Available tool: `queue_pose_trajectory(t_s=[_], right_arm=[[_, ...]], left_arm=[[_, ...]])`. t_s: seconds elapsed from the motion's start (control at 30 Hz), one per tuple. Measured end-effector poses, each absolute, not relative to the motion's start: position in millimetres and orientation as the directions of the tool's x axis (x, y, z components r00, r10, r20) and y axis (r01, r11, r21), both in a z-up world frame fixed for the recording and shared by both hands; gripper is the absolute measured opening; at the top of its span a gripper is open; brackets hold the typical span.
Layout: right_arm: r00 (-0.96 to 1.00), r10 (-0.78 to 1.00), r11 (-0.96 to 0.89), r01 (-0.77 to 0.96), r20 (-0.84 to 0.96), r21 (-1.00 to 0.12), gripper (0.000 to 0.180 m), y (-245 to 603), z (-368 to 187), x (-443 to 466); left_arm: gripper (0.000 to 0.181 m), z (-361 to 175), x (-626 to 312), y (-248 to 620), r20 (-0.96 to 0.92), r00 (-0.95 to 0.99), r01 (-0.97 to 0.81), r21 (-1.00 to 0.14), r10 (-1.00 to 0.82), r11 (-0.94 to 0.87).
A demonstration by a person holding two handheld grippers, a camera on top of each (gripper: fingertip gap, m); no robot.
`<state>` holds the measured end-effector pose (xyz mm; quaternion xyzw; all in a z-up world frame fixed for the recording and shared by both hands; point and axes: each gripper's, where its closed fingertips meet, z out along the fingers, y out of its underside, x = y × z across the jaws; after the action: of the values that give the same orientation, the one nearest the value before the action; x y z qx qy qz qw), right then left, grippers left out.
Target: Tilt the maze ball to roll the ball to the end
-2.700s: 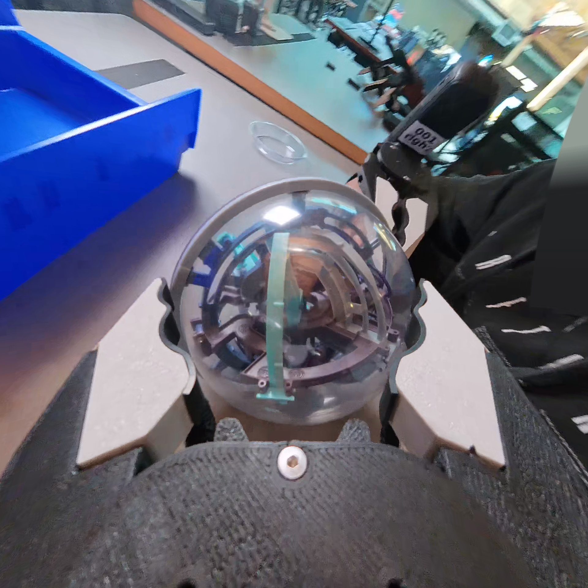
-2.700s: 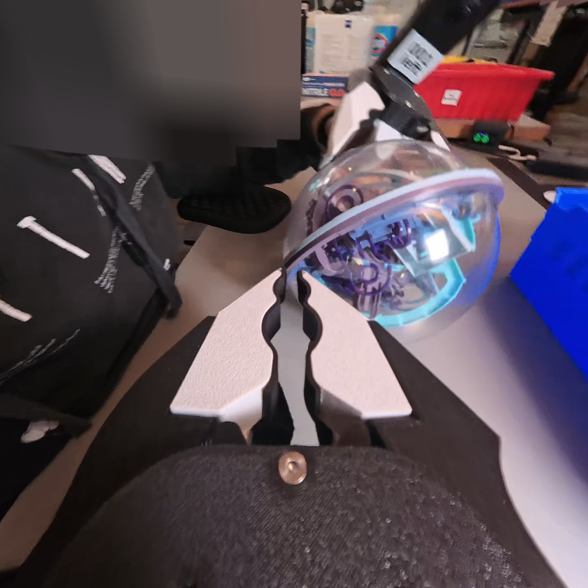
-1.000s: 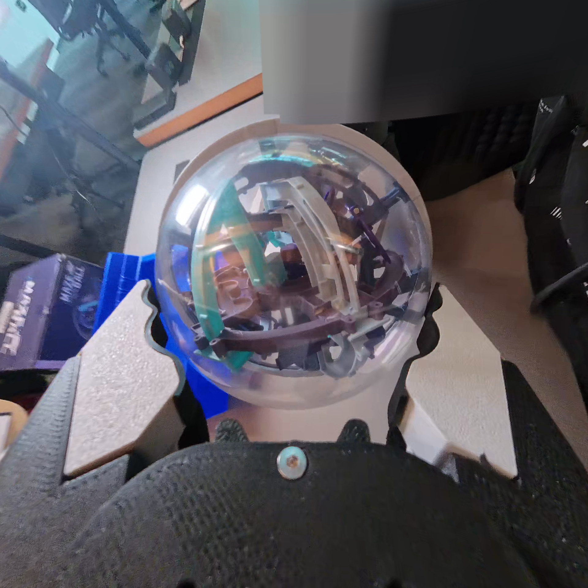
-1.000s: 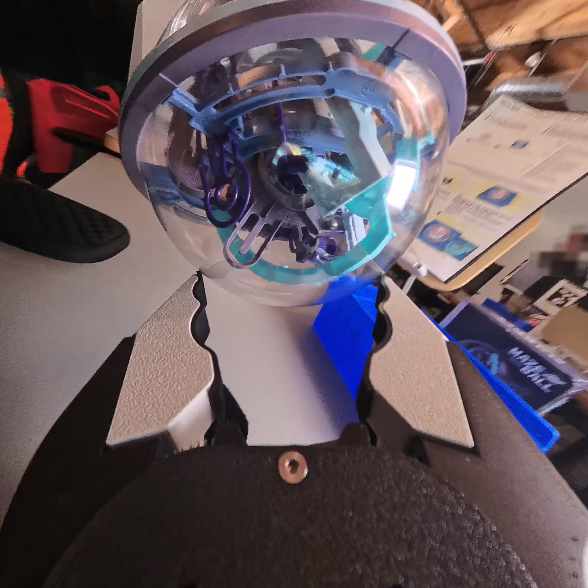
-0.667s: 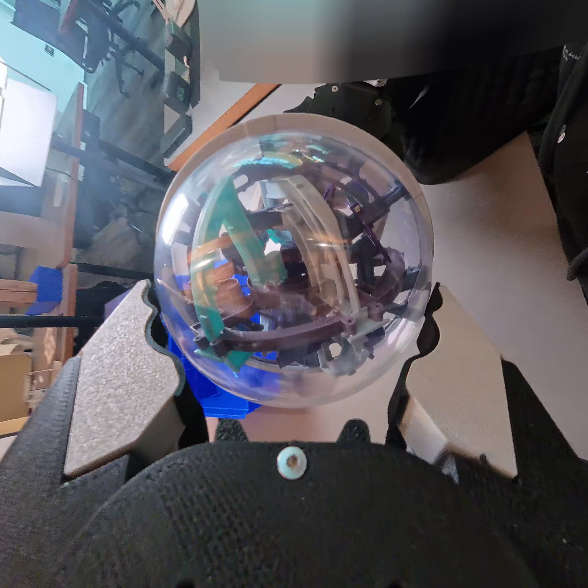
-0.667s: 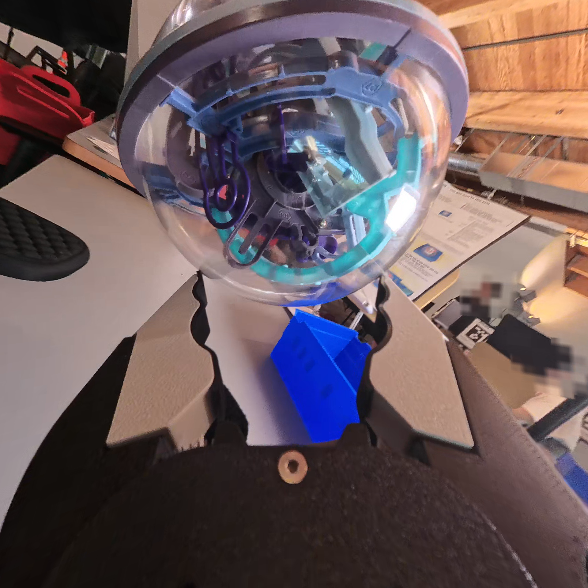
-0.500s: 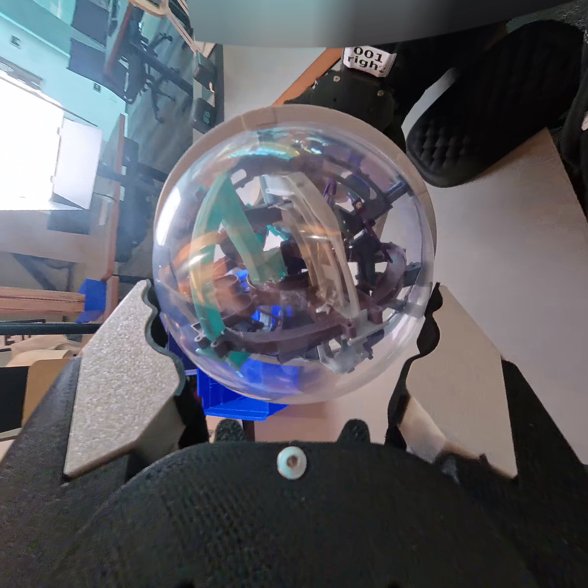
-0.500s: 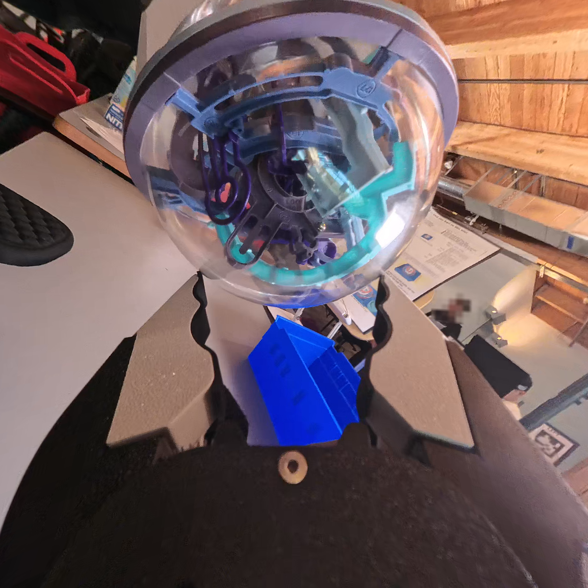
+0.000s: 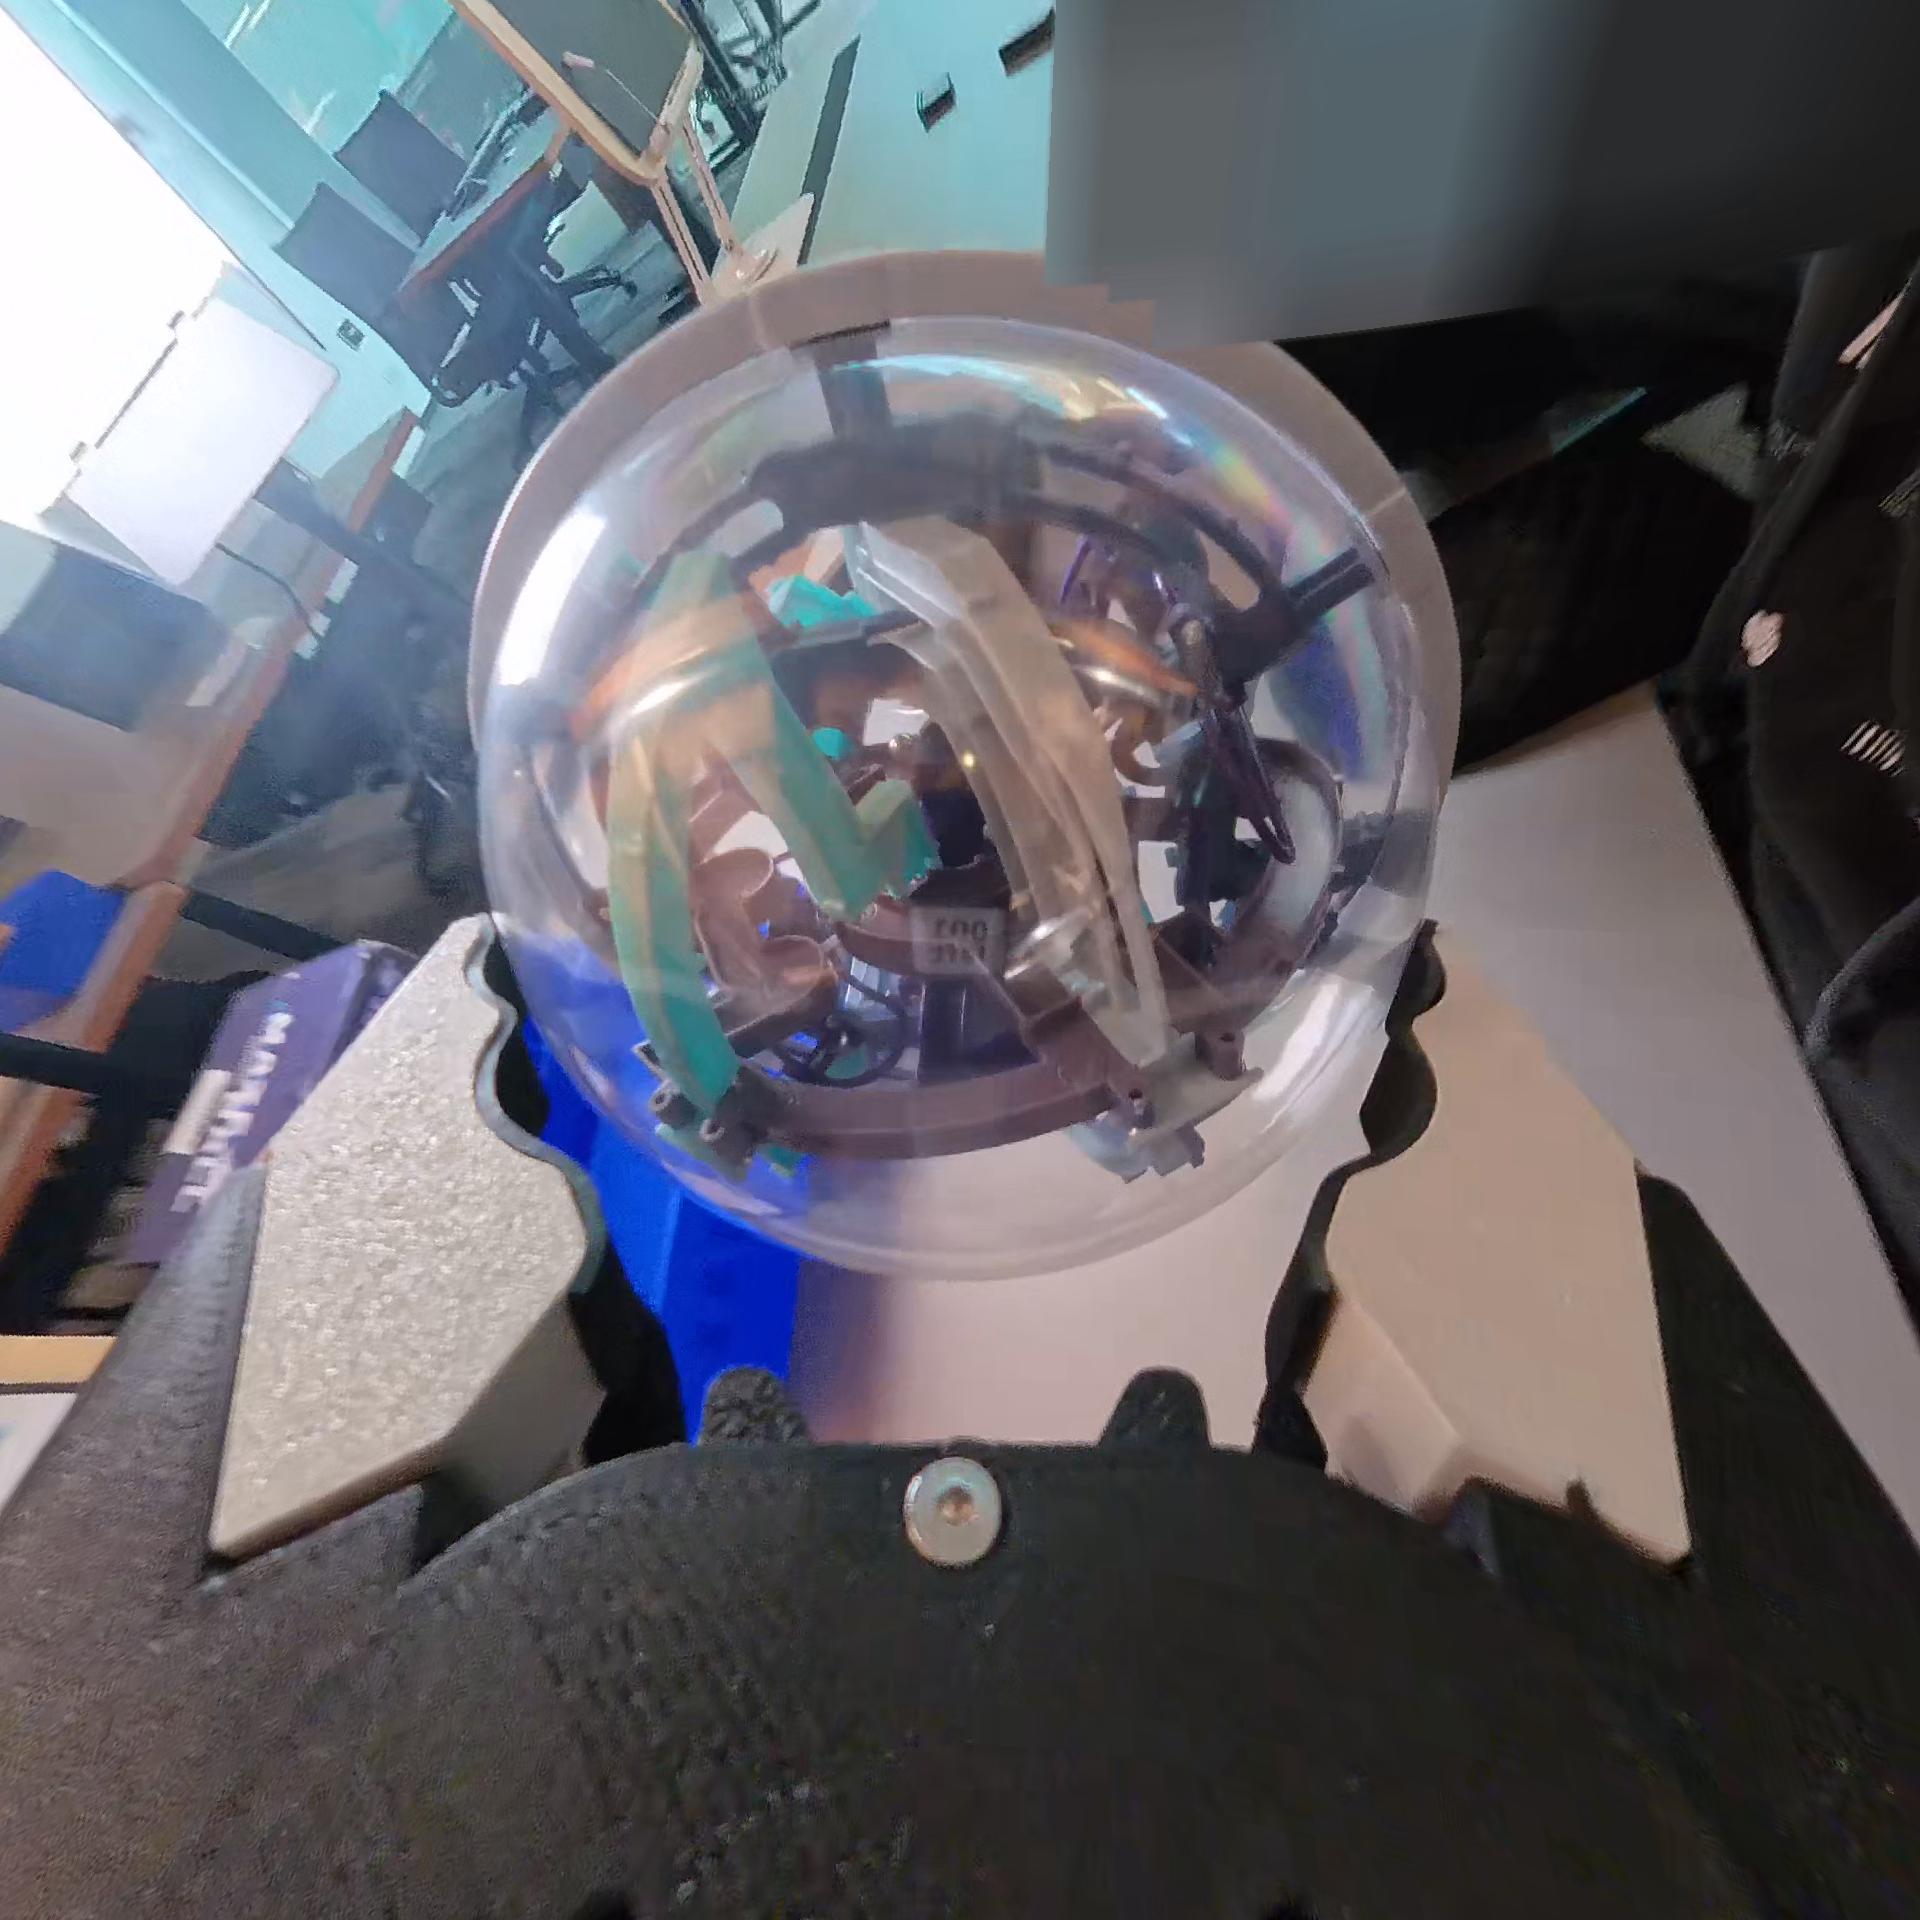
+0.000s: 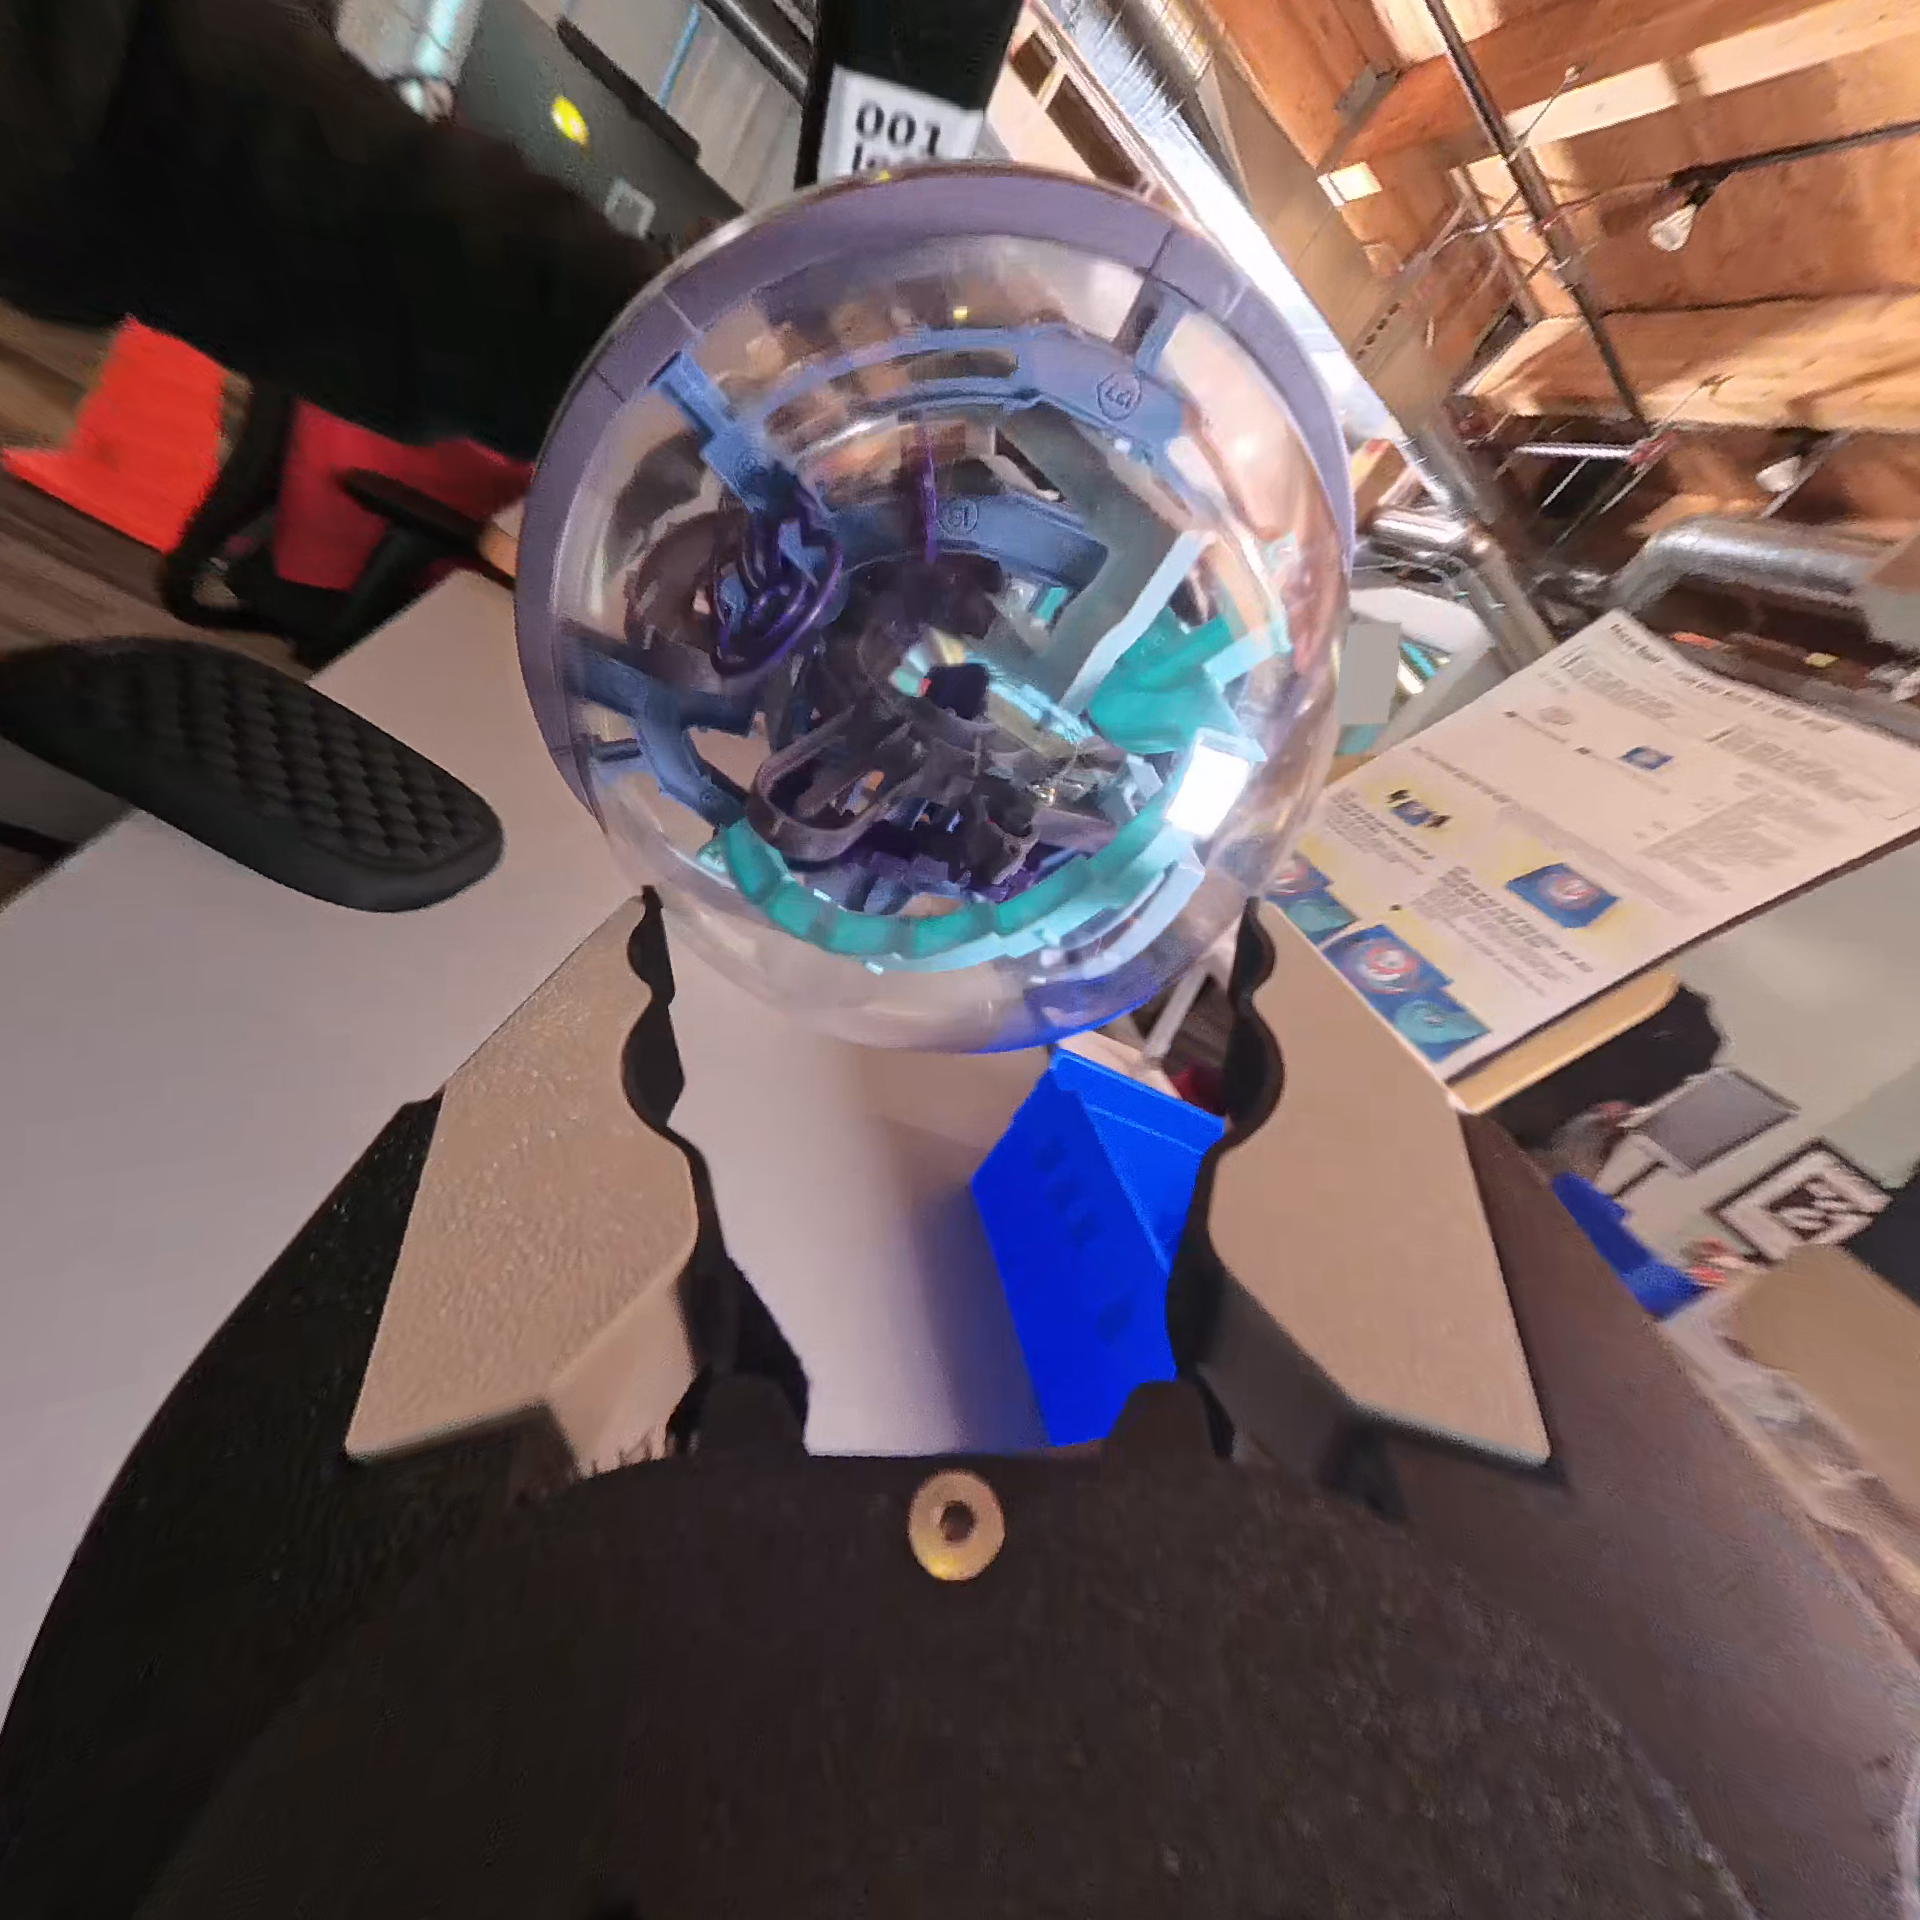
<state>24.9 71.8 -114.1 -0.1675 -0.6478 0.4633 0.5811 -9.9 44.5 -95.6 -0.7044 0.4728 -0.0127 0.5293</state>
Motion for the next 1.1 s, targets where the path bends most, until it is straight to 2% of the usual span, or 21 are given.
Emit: queue_pose_trajectory(t_s=[0.23,0.43,0.67,0.83,1.1], right_arm=[[-0.445,0.823,0.243,-0.288,0.354,-0.926,0.106,64.0,-129.6,19.0],[-0.532,0.819,0.163,-0.142,0.214,-0.976,0.117,56.5,-166.1,11.5],[-0.618,0.786,0.016,0.058,-0.023,-0.998,0.121,53.3,-204.2,10.0],[-0.649,0.716,-0.123,0.246,-0.258,-0.961,0.120,50.8,-222.7,6.3],[-0.629,0.635,-0.133,0.483,-0.449,-0.865,0.123,40.4,-262.4,6.6]], left_arm=[[0.158,-124.9,-21.2,38.3,-0.143,0.669,-0.381,-0.908,-0.729,-0.172],[0.159,-161.9,-22.2,31.8,0.111,0.673,-0.240,-0.902,-0.731,-0.358],[0.158,-194.1,-17.5,30.7,0.381,0.699,-0.076,-0.802,-0.606,-0.592],[0.159,-209.2,-21.1,29.5,0.592,0.661,0.095,-0.676,-0.461,-0.731],[0.156,-244.2,-24.4,26.0,0.803,0.537,0.247,-0.442,-0.258,-0.862]])
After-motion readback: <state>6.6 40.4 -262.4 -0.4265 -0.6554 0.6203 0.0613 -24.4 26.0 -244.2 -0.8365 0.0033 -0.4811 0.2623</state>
